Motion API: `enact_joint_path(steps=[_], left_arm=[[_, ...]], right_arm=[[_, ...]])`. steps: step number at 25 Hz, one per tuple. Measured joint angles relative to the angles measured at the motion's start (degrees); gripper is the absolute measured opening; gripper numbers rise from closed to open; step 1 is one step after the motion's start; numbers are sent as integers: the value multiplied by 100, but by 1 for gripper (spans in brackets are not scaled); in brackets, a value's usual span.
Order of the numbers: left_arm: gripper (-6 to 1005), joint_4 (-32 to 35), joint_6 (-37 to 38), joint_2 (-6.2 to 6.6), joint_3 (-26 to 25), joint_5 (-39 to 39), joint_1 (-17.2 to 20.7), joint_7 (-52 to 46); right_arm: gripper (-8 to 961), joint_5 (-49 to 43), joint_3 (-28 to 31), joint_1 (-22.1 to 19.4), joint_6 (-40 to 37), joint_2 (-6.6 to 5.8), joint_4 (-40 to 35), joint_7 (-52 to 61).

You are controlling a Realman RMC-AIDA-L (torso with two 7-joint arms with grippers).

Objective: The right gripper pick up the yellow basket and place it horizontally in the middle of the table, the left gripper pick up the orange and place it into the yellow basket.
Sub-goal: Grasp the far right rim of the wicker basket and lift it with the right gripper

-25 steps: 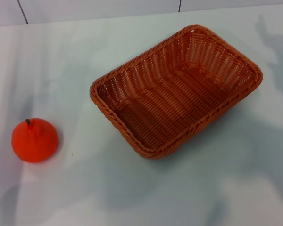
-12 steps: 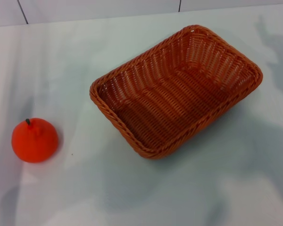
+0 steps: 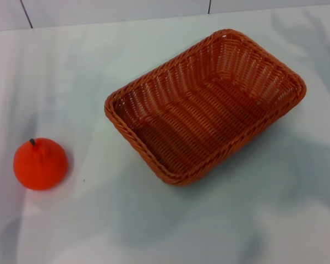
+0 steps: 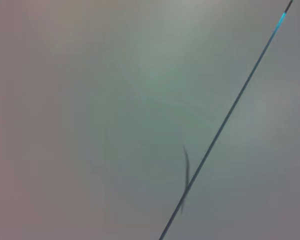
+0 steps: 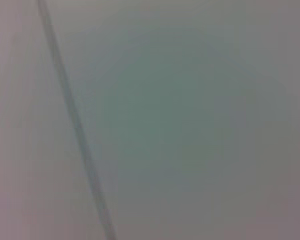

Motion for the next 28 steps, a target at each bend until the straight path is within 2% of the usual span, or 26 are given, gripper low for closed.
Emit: enact_joint_path(steps=[3,6,8,12,15,19,28], left_arm=[[727,-8,-19,-5,0,0,24,2],[727,-11,-5,-9,0,0,37,1],[727,-12,16,-11,0,0,54,-1],[727,-34,-6,-21,25,0,70,-7],[726,-40,-21,-28,129,0,79,-4],[727,-47,-23,-28,205,0,79,-3],[726,-100,0,-28,238,0,116,-11]], right_arm=[[916,-1271,-569,52,99,-199,-1002,1802],[915,-2589,-835,264,533,-436,-1747,3496],[915,-3633,-892,552,1010,-598,-2233,4667],[915,-5459,-974,1232,1841,-813,-2811,5990],[915,-6645,-995,1739,2143,-828,-2948,6459],[915,-7409,-1180,2120,2219,-770,-2935,6735],[915,-7656,-1832,2258,1876,-640,-2678,7054]])
